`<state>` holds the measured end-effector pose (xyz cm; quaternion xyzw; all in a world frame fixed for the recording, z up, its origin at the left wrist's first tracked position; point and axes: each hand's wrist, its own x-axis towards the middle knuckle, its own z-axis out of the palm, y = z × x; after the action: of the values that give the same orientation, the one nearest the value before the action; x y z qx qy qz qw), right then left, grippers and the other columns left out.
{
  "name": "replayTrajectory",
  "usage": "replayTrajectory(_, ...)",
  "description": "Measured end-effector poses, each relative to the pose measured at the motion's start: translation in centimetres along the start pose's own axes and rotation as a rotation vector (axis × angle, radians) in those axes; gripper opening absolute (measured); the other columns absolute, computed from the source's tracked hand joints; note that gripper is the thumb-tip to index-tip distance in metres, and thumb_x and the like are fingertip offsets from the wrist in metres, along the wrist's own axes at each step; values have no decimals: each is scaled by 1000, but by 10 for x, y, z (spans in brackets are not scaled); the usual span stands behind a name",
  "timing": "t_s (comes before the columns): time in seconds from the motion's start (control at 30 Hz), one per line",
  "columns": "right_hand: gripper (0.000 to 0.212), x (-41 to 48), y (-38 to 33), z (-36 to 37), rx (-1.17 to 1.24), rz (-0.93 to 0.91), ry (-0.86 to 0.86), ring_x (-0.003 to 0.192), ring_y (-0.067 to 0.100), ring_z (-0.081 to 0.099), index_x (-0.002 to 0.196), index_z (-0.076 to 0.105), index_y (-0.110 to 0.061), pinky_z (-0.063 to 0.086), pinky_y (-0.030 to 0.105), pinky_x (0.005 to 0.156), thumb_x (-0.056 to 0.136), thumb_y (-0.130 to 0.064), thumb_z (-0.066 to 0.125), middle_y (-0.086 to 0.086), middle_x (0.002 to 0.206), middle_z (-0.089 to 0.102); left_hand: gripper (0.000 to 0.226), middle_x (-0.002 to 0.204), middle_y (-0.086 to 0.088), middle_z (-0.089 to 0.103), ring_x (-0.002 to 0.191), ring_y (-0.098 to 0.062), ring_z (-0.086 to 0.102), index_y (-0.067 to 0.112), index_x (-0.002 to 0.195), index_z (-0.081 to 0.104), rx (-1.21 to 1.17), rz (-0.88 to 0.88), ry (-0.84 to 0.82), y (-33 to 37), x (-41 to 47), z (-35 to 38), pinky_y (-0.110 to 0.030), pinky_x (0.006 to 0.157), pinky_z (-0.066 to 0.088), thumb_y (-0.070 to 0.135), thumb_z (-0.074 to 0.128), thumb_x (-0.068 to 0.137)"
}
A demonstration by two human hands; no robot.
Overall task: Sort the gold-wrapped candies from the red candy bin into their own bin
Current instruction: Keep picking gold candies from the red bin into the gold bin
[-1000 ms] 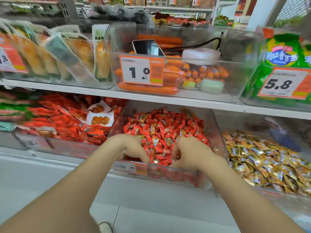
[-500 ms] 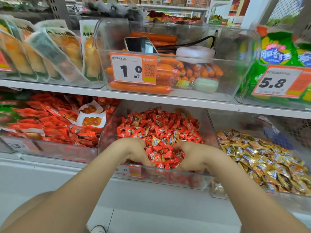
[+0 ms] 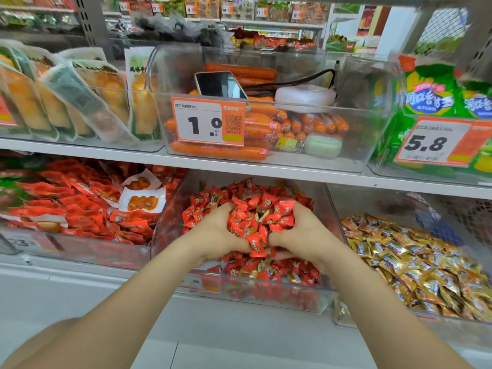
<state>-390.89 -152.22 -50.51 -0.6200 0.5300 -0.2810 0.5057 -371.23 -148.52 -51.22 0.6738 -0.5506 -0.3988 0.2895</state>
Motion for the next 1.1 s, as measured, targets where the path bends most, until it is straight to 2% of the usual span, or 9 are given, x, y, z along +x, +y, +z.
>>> replayTrajectory(0.07,70,0,2,-3,-330,-85,23,81,23,76,134,52,-34,65,40,66,75,-9,80,2,109,69,92,125,5,54,109,-19,64,27,151,38,218,89,26,-4,-2,-2,-25,84,54,25,92,77)
replayTrajectory(0.17,78,-6,5,-8,-826,-156,118,114,29,65,147,48,-34,58,42,90,77,-31,82,2,122,64,88,128,1,33,110,-22,54,29,145,44,526,164,24,-18,-1,-5,-32,98,48,39,94,74)
replayTrajectory(0.37,50,-29,-2,-11,-1073,-177,277,107,32,65,130,60,-32,50,37,76,84,-15,67,3,116,64,42,100,11,52,93,-14,57,30,103,62,679,246,127,-29,-4,-23,-40,82,54,38,92,74)
replayTrajectory(0.47,39,-28,-2,-4,-982,-337,271,101,19,65,114,69,-27,53,35,80,85,-2,61,-5,109,67,37,88,11,62,77,-7,59,32,93,58,585,274,97,-32,-6,-23,-32,68,54,29,92,77)
replayTrajectory(0.57,35,-21,0,9,-807,-470,-13,94,3,65,112,74,-31,55,27,88,89,-5,69,-14,104,72,32,89,12,64,78,-5,60,31,93,60,646,308,63,-36,-6,-16,-29,67,53,27,89,79)
replayTrajectory(0.67,38,-6,11,18,-916,-530,-54,107,12,67,124,71,-29,56,34,93,91,-11,71,-8,114,74,27,86,13,66,78,-4,62,31,95,65,659,319,69,-36,-5,-15,-33,70,56,28,88,81)
replayTrajectory(0.8,49,8,18,24,-1028,-474,-72,103,26,68,130,66,-24,58,44,83,84,-24,83,2,103,75,19,83,10,62,76,-6,58,26,90,60,645,331,62,-36,-3,-17,-25,61,47,15,75,88)
replayTrajectory(0.9,54,12,17,25,-1036,-464,-56,102,25,68,130,68,-29,59,43,83,80,-29,88,0,104,75,18,83,1,60,77,-14,55,22,93,53,617,326,54,-34,-2,-20,-34,60,48,10,67,94)
replayTrajectory(1.1,28,9,15,9,-944,-491,7,108,19,68,120,71,-29,58,40,88,95,-16,70,-6,107,75,17,72,-6,63,61,-27,59,15,90,54,577,299,84,-28,4,-27,-47,57,49,10,41,100)
